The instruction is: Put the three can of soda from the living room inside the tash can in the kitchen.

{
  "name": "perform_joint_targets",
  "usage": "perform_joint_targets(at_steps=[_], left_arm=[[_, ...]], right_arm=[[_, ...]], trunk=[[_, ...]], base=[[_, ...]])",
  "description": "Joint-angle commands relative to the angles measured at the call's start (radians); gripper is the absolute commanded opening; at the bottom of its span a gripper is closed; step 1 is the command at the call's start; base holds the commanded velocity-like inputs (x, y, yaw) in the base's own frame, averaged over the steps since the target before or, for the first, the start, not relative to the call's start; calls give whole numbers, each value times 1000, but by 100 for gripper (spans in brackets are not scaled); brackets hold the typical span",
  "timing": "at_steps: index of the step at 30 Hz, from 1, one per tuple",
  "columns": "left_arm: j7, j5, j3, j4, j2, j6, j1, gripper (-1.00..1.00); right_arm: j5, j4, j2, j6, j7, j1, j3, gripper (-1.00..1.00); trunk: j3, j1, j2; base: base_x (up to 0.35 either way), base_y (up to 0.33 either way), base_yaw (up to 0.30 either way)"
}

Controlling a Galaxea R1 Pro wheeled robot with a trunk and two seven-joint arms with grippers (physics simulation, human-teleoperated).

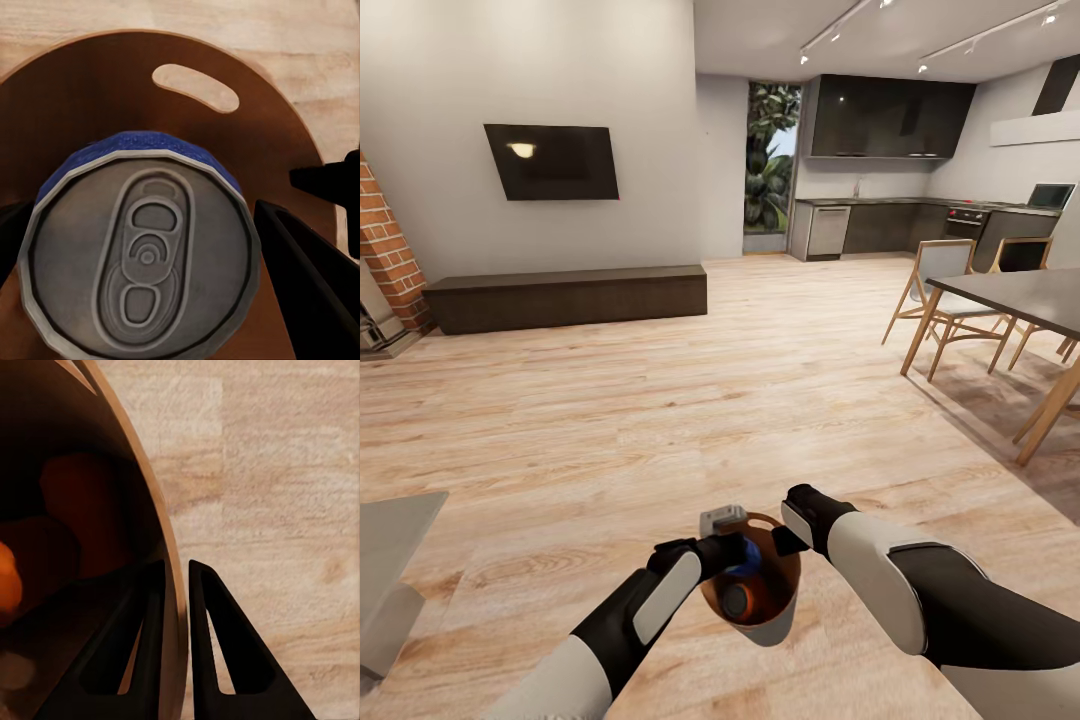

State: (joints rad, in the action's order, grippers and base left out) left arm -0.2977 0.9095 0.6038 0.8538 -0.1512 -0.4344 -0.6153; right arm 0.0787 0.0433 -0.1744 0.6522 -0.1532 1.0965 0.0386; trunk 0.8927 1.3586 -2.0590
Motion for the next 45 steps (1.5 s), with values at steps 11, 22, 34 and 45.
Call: perform_joint_targets(at_steps=[11,22,34,45], left_arm=[[8,0,4,-16,-1,11,-7,-100],[8,0,4,-16,-1,15,-7,100],[8,0,4,-16,0,16,-7,100],[8,1,6,-6,10,14,-6,100]], right_arm=[[-5,-1,0,0,4,0,-4,-100],[-5,0,0,0,9,0,-4,-100],[-5,-1,0,0,10,0,-5,-100],[-4,-13,0,1,8,0,-9,-100]], trunk=[[0,0,0],[0,0,0],[0,0,0],[0,0,0]], base=[[0,0,0],[0,0,0],[0,0,0],[0,0,0]])
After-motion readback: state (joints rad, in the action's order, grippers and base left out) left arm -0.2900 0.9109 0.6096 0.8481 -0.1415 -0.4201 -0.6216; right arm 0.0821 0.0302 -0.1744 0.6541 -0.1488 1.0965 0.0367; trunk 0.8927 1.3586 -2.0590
